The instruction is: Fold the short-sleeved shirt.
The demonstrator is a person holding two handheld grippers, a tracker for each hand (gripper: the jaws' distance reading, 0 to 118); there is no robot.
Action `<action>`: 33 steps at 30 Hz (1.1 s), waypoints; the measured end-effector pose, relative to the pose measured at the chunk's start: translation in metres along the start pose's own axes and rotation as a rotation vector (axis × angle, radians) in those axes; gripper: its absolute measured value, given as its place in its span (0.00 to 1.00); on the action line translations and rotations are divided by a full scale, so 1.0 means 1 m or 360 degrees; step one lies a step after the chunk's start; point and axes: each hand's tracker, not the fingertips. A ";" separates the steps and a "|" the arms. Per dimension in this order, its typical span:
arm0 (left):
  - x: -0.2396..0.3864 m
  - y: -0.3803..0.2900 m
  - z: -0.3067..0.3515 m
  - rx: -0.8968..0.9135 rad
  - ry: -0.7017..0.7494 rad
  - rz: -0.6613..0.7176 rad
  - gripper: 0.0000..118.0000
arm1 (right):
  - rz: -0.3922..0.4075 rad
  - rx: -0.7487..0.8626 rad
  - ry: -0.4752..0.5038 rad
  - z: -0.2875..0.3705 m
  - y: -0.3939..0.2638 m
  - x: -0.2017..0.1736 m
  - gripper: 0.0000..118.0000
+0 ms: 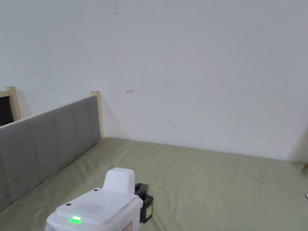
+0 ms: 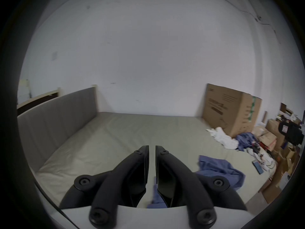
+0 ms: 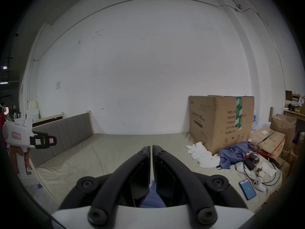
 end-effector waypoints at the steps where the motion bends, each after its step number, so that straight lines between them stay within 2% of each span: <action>1: -0.008 -0.002 0.010 0.0022 0.0058 0.0001 0.11 | 0.0002 0.0012 0.0019 -0.001 0.001 -0.005 0.02; 5: -0.026 -0.003 0.046 0.0078 0.0134 0.0062 0.09 | 0.0019 0.0033 0.0092 -0.003 0.008 -0.020 0.02; 8: -0.034 -0.005 0.050 0.0113 0.0165 0.0065 0.04 | 0.0032 0.0050 0.0114 -0.004 0.014 -0.026 0.02; 15: -0.017 0.005 0.036 0.0132 0.0115 0.0061 0.04 | 0.0033 0.0096 0.0111 -0.004 0.024 -0.021 0.02; 21: 0.006 0.007 -0.026 0.0006 0.0020 0.0051 0.05 | 0.0058 0.0102 0.0084 -0.013 0.023 -0.013 0.02; 25: 0.018 -0.002 -0.107 -0.0346 -0.0128 0.0187 0.05 | 0.0080 0.0071 0.0062 -0.027 0.018 -0.011 0.02; 31: 0.037 -0.053 -0.244 -0.0804 -0.0206 0.0179 0.18 | 0.0104 0.0020 0.0030 -0.051 0.003 -0.002 0.02; 32: 0.039 -0.066 -0.267 -0.0888 -0.0198 0.0198 0.27 | 0.0110 0.0015 0.0013 -0.054 0.000 0.000 0.02; 33: 0.040 -0.081 -0.288 -0.0978 -0.0175 0.0222 0.40 | 0.0121 0.0011 -0.0004 -0.056 -0.002 0.001 0.02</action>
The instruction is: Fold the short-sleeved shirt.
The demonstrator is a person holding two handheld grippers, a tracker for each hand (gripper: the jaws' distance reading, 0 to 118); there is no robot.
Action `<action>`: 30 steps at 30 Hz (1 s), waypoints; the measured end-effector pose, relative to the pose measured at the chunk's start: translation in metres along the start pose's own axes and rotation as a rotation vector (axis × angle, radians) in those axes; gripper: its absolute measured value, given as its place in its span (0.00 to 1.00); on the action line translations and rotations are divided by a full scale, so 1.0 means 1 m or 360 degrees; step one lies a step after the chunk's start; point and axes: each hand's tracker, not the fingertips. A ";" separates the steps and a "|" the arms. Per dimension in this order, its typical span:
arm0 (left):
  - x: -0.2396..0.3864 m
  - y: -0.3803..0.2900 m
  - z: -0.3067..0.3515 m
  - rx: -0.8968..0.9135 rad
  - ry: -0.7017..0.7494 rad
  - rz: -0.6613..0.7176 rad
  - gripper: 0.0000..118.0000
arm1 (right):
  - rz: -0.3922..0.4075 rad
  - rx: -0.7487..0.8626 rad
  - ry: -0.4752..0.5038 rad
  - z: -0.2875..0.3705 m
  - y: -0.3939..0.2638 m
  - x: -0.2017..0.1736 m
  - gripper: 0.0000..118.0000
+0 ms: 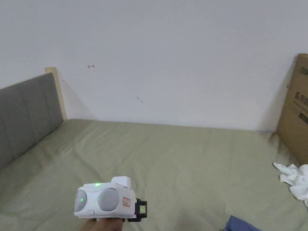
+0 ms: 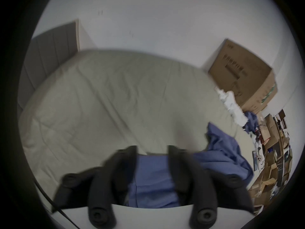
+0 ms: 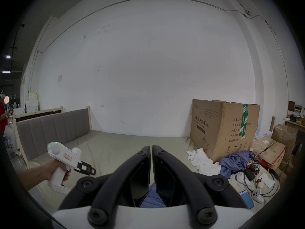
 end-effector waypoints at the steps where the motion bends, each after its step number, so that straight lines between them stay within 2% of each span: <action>1: -0.001 -0.003 -0.019 -0.0084 0.0041 0.0026 0.59 | 0.0019 -0.0012 -0.0022 -0.001 -0.001 0.001 0.02; 2: -0.002 -0.006 -0.040 -0.0177 0.0110 0.0013 0.64 | 0.0027 -0.0010 -0.0045 0.001 -0.002 0.003 0.02; 5: -0.006 -0.017 -0.091 -0.0385 0.0133 -0.0071 0.65 | 0.0020 0.0005 -0.0050 0.003 -0.007 0.007 0.02; 7: -0.009 -0.024 -0.118 -0.0546 0.0200 -0.0050 0.65 | 0.0033 -0.0013 -0.0042 0.001 -0.009 0.008 0.02; 11: -0.015 -0.036 -0.138 -0.0506 0.0185 0.0034 0.71 | 0.0038 -0.0049 -0.0018 -0.007 -0.022 0.017 0.03; 12: -0.010 -0.037 -0.131 -0.0454 0.0197 0.0035 0.65 | 0.0032 -0.0081 -0.0005 -0.011 -0.026 0.021 0.05; 13: -0.007 -0.040 -0.126 -0.0407 0.0216 -0.0009 0.51 | 0.0032 -0.0111 0.0005 -0.015 -0.030 0.027 0.13; 15: 0.000 -0.048 -0.119 -0.0337 0.0291 -0.0208 0.30 | -0.0015 -0.0139 0.0016 -0.030 -0.043 0.046 0.34; 16: 0.003 -0.051 -0.116 -0.0322 0.0285 -0.0262 0.16 | -0.0040 -0.0199 0.0002 -0.040 -0.049 0.055 0.50; 17: 0.006 -0.054 -0.110 -0.0303 0.0284 -0.0299 0.10 | -0.0010 -0.0292 0.0012 -0.055 -0.054 0.066 0.58; 19: 0.009 -0.058 -0.104 -0.0284 0.0268 -0.0275 0.06 | 0.0135 -0.0464 -0.0006 -0.089 -0.067 0.081 0.72; 21: 0.013 -0.064 -0.100 -0.0250 0.0264 -0.0287 0.05 | 0.0358 -0.0566 -0.0068 -0.131 -0.091 0.095 0.74; 23: 0.017 -0.068 -0.094 -0.0209 0.0283 -0.0338 0.05 | 0.0476 -0.0778 -0.0091 -0.175 -0.117 0.112 0.74; 24: 0.017 -0.070 -0.091 -0.0195 0.0268 -0.0342 0.05 | 0.0453 -0.0864 -0.0056 -0.198 -0.134 0.123 0.74; 26: 0.016 -0.071 -0.087 -0.0179 0.0242 -0.0324 0.05 | 0.0259 -0.1157 0.0009 -0.242 -0.170 0.147 0.74; 28: 0.014 -0.070 -0.084 -0.0169 0.0179 -0.0283 0.05 | 0.0054 -0.1282 0.0098 -0.276 -0.209 0.164 0.74; 29: 0.013 -0.069 -0.083 -0.0159 0.0171 -0.0270 0.04 | 0.0022 -0.1380 0.0056 -0.289 -0.226 0.168 0.74; 30: 0.013 -0.069 -0.083 -0.0160 0.0171 -0.0276 0.04 | 0.0054 -0.1489 -0.0019 -0.300 -0.241 0.173 0.73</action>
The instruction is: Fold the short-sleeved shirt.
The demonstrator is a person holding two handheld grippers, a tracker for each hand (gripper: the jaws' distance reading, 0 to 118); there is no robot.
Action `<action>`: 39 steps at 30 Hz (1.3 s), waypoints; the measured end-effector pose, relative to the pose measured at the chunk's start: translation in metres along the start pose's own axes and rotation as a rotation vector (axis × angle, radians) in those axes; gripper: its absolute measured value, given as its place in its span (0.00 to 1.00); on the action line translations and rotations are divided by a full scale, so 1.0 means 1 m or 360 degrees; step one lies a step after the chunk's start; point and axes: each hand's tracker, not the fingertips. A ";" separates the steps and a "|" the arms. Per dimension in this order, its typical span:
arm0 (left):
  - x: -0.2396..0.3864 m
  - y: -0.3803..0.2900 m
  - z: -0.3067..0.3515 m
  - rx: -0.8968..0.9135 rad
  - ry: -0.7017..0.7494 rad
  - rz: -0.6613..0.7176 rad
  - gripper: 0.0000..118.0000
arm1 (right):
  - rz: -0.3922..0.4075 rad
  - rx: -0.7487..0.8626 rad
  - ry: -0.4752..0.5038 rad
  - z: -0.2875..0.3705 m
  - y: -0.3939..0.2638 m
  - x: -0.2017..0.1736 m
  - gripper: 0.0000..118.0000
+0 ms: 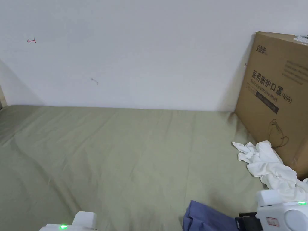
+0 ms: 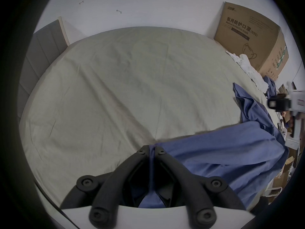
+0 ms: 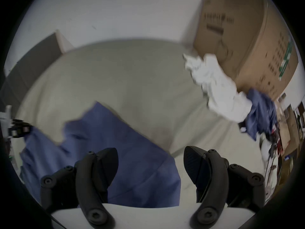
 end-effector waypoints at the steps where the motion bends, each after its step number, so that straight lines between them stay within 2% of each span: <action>1: 0.000 0.000 0.000 0.0004 0.0001 -0.0005 0.04 | -0.0006 -0.0015 -0.0045 -0.014 -0.004 0.001 0.66; 2: 0.000 -0.001 -0.001 0.0008 0.0010 -0.0010 0.04 | -0.0038 -0.0052 -0.0085 -0.028 -0.009 0.001 0.57; 3: 0.000 -0.002 -0.003 0.0000 0.0012 -0.0016 0.04 | -0.0019 -0.0113 -0.0088 -0.036 -0.015 -0.002 0.46; 4: -0.002 -0.003 -0.003 0.0004 0.0007 -0.0012 0.03 | -0.0016 -0.0079 -0.0018 -0.033 -0.022 -0.009 0.41; 5: -0.003 -0.002 -0.003 0.0003 -0.0003 -0.0007 0.03 | -0.0021 -0.0021 -0.0060 -0.029 -0.026 -0.014 0.36; 6: -0.005 -0.003 -0.002 0.0010 -0.0010 -0.0002 0.03 | -0.0016 -0.0016 -0.0057 -0.019 -0.023 -0.013 0.19; 7: -0.007 -0.002 -0.001 0.0021 -0.0011 0.0004 0.03 | -0.0070 0.0010 0.0013 -0.012 -0.023 -0.011 0.02; 8: -0.008 -0.001 0.003 0.0046 -0.0012 0.0015 0.03 | -0.0127 0.0051 0.0104 0.004 -0.024 -0.012 0.02; 11: -0.014 0.005 0.026 0.0165 -0.0039 0.0061 0.02 | -0.0287 0.0168 0.0203 0.041 -0.025 -0.002 0.02; 12: -0.016 0.008 0.036 0.0194 -0.0048 0.0074 0.02 | -0.0319 0.0198 0.0248 0.041 -0.021 0.014 0.02; 14: -0.020 0.014 0.060 0.0276 -0.0085 0.0097 0.02 | -0.0374 0.0266 0.0336 0.073 -0.017 0.024 0.02; 21: -0.038 0.037 0.179 0.0605 -0.0095 0.0108 0.02 | -0.0554 0.0636 0.0525 0.233 0.005 0.057 0.02; 26: -0.064 0.052 0.276 0.0872 -0.0059 0.0130 0.02 | -0.0526 0.0842 0.0426 0.339 0.012 0.073 0.02; 30: -0.087 0.061 0.355 0.1045 -0.0059 0.0193 0.02 | -0.0608 0.0968 0.0498 0.406 0.014 0.080 0.02; 32: -0.090 0.067 0.390 0.1118 -0.0102 0.0204 0.02 | -0.0579 0.1037 0.0547 0.435 0.020 0.077 0.02; 35: -0.082 0.078 0.437 0.1229 0.0037 0.0064 0.02 | -0.0466 0.1120 0.0509 0.479 0.036 0.058 0.02; 39: -0.083 0.096 0.487 0.1298 0.0101 0.0033 0.02 | -0.0451 0.1189 0.0488 0.526 0.063 0.052 0.02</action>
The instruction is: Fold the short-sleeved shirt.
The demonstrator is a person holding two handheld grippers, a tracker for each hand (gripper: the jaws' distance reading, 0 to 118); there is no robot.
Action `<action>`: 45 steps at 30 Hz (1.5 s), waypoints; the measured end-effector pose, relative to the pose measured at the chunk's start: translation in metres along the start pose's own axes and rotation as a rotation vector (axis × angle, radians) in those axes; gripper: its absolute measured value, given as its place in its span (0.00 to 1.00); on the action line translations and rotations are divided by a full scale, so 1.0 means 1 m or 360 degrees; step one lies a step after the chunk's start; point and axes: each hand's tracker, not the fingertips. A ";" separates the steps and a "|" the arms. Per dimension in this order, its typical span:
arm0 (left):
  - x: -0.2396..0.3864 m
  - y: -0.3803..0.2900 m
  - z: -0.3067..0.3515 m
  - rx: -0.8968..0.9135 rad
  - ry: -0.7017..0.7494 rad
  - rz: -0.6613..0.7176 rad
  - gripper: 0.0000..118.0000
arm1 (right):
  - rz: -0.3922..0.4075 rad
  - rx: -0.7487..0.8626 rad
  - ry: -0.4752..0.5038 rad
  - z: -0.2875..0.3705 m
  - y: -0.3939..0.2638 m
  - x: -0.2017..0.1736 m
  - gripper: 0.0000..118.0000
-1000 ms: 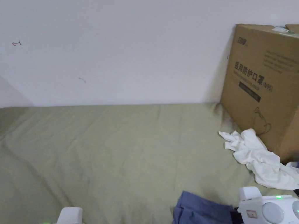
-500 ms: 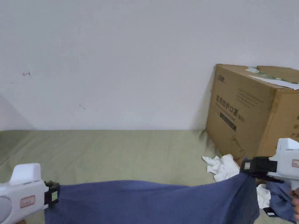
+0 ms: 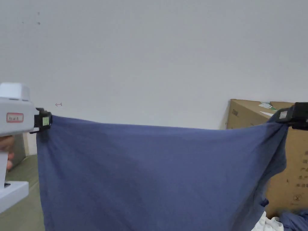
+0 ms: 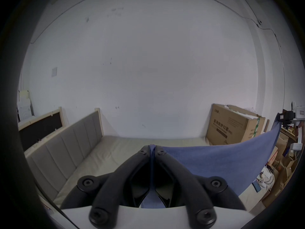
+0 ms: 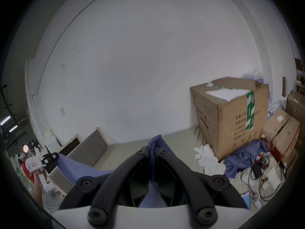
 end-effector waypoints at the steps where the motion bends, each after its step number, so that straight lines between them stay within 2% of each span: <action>1: -0.002 0.010 0.005 0.0031 0.0004 -0.0001 0.02 | 0.0027 0.0007 -0.0003 0.002 0.011 -0.004 0.02; 6: -0.010 0.041 0.016 0.0121 0.0051 0.0013 0.02 | 0.0090 0.0044 -0.0015 0.013 0.041 -0.025 0.02; 8: -0.012 0.048 0.016 0.0123 0.0040 0.0039 0.02 | 0.0180 0.0057 -0.0064 0.014 0.048 -0.032 0.02; 16: -0.013 0.043 -0.004 0.0081 0.0067 0.0015 0.02 | 0.0205 -0.0016 -0.0093 -0.009 0.047 -0.029 0.02; 20: -0.017 0.036 -0.034 0.0019 0.0073 0.0027 0.02 | 0.0170 -0.0063 -0.0088 -0.039 0.044 -0.020 0.02; 24: -0.010 0.035 -0.081 -0.0045 0.0113 -0.0009 0.02 | 0.0229 -0.0118 -0.0144 -0.080 0.049 -0.022 0.02; 29: 0.003 0.038 -0.153 -0.0104 0.0188 -0.0061 0.02 | 0.0367 -0.0128 -0.0257 -0.142 0.062 -0.027 0.02; 34: 0.014 0.051 -0.216 -0.0130 0.0207 -0.0006 0.02 | 0.0454 -0.0033 -0.0415 -0.194 0.077 -0.028 0.02; 36: 0.021 0.058 -0.232 -0.0097 0.0257 -0.0009 0.02 | 0.0535 0.0048 -0.0471 -0.207 0.086 -0.033 0.02; 39: 0.029 0.070 -0.241 0.0056 0.0370 -0.0108 0.02 | 0.0586 0.0182 -0.0447 -0.207 0.097 -0.044 0.02; 43: 0.033 0.071 -0.225 0.0166 0.0306 -0.0130 0.02 | 0.0601 0.0336 -0.0400 -0.191 0.091 -0.050 0.02; 45: 0.030 0.054 -0.213 0.0207 0.0292 -0.0126 0.02 | 0.0599 0.0304 -0.0364 -0.183 0.074 -0.046 0.02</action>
